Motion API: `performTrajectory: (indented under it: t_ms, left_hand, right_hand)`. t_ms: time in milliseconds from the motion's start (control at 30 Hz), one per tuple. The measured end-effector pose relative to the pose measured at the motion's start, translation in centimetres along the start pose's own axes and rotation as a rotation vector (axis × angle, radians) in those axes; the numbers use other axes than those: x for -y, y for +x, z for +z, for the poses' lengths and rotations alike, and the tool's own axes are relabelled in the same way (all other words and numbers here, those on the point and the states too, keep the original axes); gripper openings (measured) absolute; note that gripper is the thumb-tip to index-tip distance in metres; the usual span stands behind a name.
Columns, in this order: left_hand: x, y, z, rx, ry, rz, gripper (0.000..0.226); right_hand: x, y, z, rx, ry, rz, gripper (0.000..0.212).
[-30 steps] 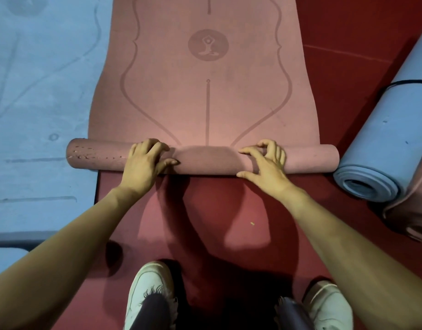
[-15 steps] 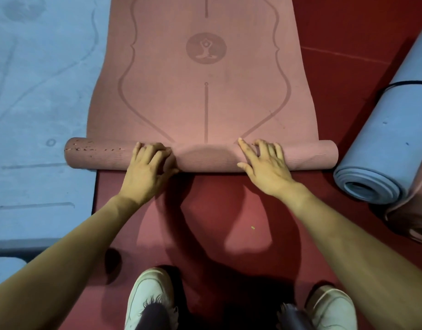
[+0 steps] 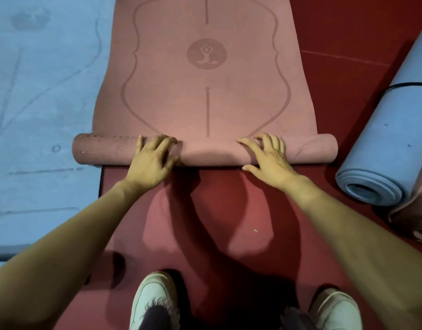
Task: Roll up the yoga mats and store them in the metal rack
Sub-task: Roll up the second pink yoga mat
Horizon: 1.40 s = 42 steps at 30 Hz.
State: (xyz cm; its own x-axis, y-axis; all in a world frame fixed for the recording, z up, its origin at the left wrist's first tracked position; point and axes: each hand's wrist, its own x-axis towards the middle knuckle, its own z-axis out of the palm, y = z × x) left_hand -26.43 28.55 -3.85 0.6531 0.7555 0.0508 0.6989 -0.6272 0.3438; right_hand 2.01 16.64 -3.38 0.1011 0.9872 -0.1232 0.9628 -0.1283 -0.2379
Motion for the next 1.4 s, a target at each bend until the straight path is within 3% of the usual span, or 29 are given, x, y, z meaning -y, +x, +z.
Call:
performTrajectory:
  t_ms: [100,233,567,833,1233,1400]
  left_hand:
    - [0.9,0.5,-0.1,0.034,0.042,0.085,0.071]
    - [1.4,1.0,0.1,0.086,0.057,0.073,0.082]
    - [1.3,2.6,-0.8,0.022,0.018,0.036,0.063]
    - [0.4,-1.1,-0.5,-0.097,-0.011,0.068,0.05]
    - [-1.9,-10.0,-0.1,-0.02,-0.127,0.043,0.058]
    - [-1.7,-9.2,-0.2,-0.004,-0.183,0.007,0.059]
  right_hand:
    - [-0.1,0.7,-0.2,-0.006,0.039,0.013,0.068]
    - [0.2,1.1,-0.5,0.041,0.008,0.026,0.078]
    - [-0.2,2.8,-2.4,0.136,-0.052,0.016,0.074]
    - [-0.1,0.2,-2.1,0.16,0.022,-0.02,0.072]
    - [1.3,-9.4,0.4,0.091,0.085,-0.105,0.068]
    - [1.4,-8.7,0.6,0.108,0.142,-0.033,0.071]
